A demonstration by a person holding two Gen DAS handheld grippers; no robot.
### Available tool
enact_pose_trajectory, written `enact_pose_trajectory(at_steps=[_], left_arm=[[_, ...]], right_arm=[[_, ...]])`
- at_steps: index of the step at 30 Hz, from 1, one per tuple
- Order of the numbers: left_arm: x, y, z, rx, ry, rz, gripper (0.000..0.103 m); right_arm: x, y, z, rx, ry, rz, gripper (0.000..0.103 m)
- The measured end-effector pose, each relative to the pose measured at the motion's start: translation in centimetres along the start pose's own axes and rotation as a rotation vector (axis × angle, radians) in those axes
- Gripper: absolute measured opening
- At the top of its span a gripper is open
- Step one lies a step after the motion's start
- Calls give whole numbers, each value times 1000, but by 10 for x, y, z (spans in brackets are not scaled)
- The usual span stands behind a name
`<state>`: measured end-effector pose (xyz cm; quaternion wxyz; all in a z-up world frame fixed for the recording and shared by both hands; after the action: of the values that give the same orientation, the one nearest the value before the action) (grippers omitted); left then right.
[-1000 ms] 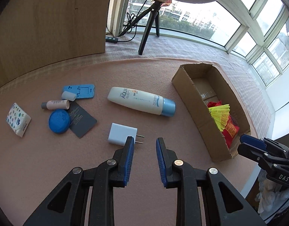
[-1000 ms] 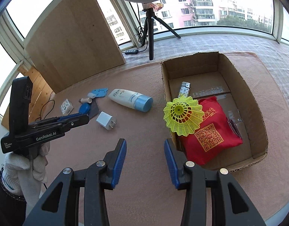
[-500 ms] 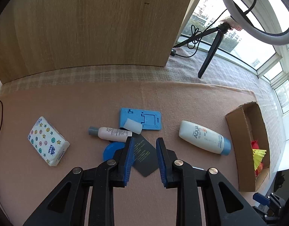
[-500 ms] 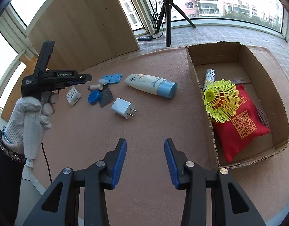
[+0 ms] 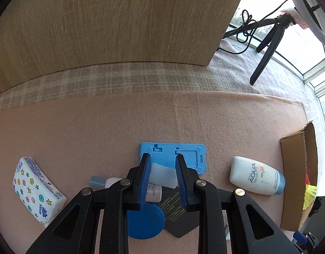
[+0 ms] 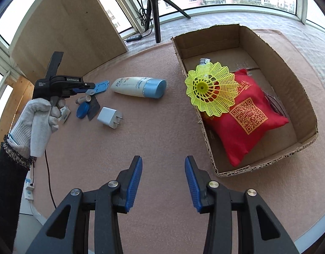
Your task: Organize objects
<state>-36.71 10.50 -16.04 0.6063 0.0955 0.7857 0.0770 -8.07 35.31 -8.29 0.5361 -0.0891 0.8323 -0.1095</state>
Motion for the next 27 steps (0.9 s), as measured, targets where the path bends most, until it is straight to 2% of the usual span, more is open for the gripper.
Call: enact_pose_trajectory(at_steps=[5, 14, 21, 27], left_arm=[[1, 2, 4, 39, 0, -11, 26], [4, 11, 31, 114, -4, -53, 26], [-2, 3, 57, 70, 20, 0, 27], [-11, -1, 92, 57, 24, 54, 26]], right_arm=[[2, -5, -4, -8, 2, -10, 38], [6, -24, -12, -41, 2, -41, 38], [6, -29, -10, -57, 0, -51, 38], [10, -42, -8, -90, -12, -67, 38]])
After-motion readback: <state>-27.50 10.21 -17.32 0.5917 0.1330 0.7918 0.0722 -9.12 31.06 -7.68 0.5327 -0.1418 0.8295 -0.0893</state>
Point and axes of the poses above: each gripper's, at about its wrist camera, not at the fingertips, and x roughly the way its jaws point, y to its right, z to its underside, the point moved 1 cm from there along x, roughly the way its jaws point, and after that the axes turned 7 degrees about -x, right-handed, at the moved point
